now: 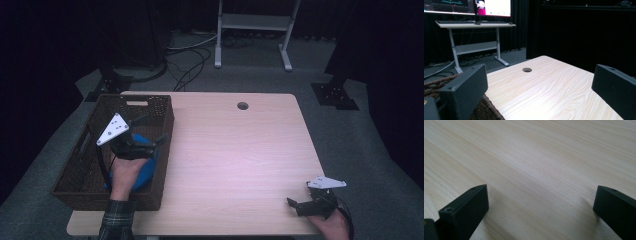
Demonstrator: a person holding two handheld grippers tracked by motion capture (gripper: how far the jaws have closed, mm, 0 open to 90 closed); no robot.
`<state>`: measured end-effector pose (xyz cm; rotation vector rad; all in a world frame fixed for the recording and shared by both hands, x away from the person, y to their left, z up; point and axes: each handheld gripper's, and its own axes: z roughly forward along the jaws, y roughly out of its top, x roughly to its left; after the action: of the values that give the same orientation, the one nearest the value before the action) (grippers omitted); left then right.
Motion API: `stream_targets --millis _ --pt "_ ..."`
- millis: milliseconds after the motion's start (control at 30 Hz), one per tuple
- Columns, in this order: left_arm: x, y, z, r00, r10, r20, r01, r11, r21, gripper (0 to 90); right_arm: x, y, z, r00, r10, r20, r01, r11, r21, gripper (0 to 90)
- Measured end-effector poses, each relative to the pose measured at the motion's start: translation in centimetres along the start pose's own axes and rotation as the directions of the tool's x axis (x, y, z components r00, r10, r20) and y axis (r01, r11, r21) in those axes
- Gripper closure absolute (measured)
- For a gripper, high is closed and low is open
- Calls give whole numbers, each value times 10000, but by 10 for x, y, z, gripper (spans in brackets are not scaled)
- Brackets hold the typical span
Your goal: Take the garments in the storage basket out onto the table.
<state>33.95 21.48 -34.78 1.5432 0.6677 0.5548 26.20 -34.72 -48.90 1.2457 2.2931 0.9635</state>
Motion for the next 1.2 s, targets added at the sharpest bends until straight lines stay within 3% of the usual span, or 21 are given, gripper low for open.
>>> stream_targets --millis 633,900,1200 --pt "11 11 1 9998 92 -165 -90 9999 100 1 0 0 0 10000 40 41 -39 10000 -14 0" --pt "20 9 -6 9996 99 -281 -89 9993 352 1 0 0 0 10000 39 41 -39 10000 -14 0" --pt "29 7 -18 9987 -53 -498 66 9996 258 1 0 0 0 10000 37 39 -37 10000 -7 0"
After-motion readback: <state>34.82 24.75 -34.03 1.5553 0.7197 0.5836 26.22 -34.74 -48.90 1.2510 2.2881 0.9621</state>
